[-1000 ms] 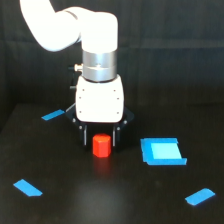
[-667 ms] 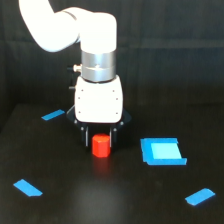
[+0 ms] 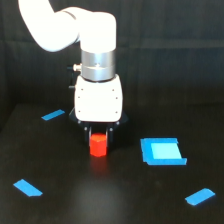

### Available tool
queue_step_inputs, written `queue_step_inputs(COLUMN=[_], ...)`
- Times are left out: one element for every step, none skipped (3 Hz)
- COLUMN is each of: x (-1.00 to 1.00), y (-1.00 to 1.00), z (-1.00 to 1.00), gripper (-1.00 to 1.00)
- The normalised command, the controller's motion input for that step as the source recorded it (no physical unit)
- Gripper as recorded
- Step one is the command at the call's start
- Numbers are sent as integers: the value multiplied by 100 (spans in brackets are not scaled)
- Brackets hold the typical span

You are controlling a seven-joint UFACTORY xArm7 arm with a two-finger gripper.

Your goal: Pick up the red object from the table

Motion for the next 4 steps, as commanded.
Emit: queue_step_inputs(x=[-19,-19,-8,3], y=[0,-12,9,1], z=[94,86,92,97], gripper=[-100,-93,-97,-95])
